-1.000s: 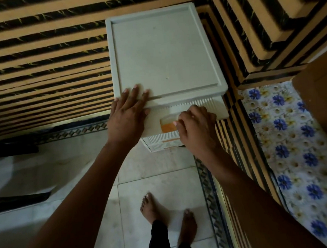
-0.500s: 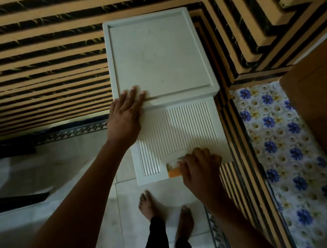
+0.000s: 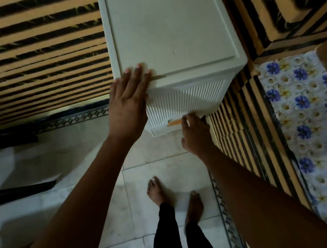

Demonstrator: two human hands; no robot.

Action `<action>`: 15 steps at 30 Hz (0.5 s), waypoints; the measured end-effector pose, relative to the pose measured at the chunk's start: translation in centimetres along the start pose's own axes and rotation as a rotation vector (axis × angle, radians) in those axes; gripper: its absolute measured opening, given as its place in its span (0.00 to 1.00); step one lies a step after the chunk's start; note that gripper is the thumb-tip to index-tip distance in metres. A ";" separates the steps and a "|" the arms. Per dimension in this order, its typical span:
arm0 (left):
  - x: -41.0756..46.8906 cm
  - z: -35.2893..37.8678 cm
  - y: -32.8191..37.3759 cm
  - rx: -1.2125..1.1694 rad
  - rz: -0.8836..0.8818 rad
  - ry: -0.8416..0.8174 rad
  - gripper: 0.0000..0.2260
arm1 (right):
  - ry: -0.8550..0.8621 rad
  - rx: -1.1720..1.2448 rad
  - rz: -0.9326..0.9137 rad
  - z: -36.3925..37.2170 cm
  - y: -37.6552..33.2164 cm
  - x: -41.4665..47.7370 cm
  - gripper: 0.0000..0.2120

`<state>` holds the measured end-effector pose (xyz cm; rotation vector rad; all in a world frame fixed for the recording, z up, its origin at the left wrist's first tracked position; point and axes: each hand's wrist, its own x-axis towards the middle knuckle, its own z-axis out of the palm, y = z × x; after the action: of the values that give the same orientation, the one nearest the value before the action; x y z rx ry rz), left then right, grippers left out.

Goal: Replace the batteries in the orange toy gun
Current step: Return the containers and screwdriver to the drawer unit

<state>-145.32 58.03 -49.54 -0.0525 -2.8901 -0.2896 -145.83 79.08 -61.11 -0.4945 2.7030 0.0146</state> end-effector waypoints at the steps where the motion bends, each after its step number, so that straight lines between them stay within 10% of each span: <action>1: 0.0 0.1 -0.2 0.008 0.005 0.003 0.24 | -0.008 0.034 0.004 0.0 -0.3 1.1 0.39; 9: 0.1 -0.1 -0.5 0.021 0.030 0.008 0.27 | 0.294 0.669 0.271 0.5 -3.0 2.9 0.31; 15: 0.0 0.1 -0.4 0.009 0.033 0.015 0.25 | 0.145 1.401 0.698 1.0 -6.0 5.1 0.60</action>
<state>-145.37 57.66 -49.68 -0.0963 -2.8722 -0.2699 -147.82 71.82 -63.62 0.8498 2.1225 -1.5634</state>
